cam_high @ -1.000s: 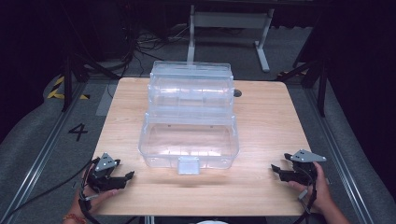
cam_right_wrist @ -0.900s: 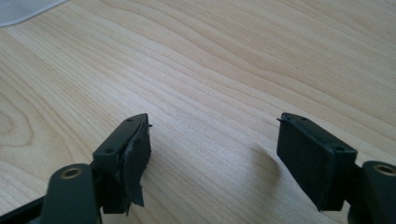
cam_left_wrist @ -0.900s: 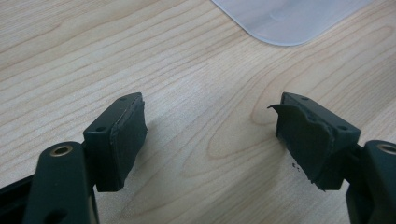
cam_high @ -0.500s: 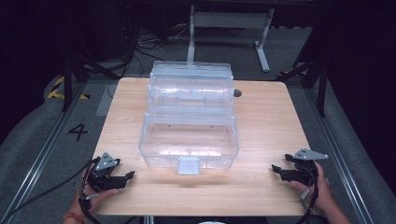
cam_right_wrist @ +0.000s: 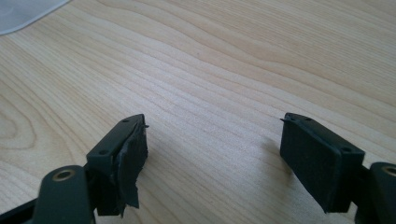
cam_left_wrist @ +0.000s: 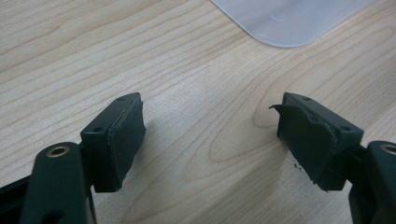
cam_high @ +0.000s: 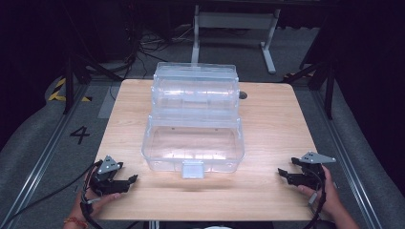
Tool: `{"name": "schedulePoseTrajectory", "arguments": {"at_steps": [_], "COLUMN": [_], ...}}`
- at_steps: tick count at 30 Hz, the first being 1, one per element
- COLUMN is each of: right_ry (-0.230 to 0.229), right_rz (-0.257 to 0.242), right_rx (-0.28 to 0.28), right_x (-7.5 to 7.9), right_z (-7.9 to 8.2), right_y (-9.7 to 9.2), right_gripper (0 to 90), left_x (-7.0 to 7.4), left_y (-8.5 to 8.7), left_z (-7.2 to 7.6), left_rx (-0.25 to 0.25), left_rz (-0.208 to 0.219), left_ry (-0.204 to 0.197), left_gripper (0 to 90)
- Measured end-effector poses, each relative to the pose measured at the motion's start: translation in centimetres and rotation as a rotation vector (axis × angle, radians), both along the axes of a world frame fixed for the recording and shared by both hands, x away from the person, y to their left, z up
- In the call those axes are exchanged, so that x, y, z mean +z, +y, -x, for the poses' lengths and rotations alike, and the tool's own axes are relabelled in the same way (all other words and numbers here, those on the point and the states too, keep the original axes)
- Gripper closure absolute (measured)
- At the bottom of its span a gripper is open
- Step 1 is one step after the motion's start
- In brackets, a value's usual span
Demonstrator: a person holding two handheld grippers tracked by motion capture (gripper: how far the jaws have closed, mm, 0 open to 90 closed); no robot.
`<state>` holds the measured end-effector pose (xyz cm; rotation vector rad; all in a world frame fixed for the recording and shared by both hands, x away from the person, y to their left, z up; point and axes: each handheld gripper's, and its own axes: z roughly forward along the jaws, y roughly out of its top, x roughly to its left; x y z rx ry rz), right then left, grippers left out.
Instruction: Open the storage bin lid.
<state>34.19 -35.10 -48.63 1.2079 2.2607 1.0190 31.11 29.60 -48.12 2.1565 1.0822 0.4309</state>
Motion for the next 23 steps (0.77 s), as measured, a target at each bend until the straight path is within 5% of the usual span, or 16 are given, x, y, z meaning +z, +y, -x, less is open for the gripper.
{"name": "schedulePoseTrajectory", "arguments": {"at_steps": [23], "right_ry": [0.0], "right_rz": [0.0], "right_rx": [0.0], "right_x": [0.0], "right_z": [0.0], "right_y": [0.0], "right_gripper": [23.5], "left_x": [0.0], "left_y": [-0.03], "left_z": [0.0], "left_rx": [0.003], "left_rz": [0.002], "left_ry": [0.004], "left_gripper": [23.5]}}
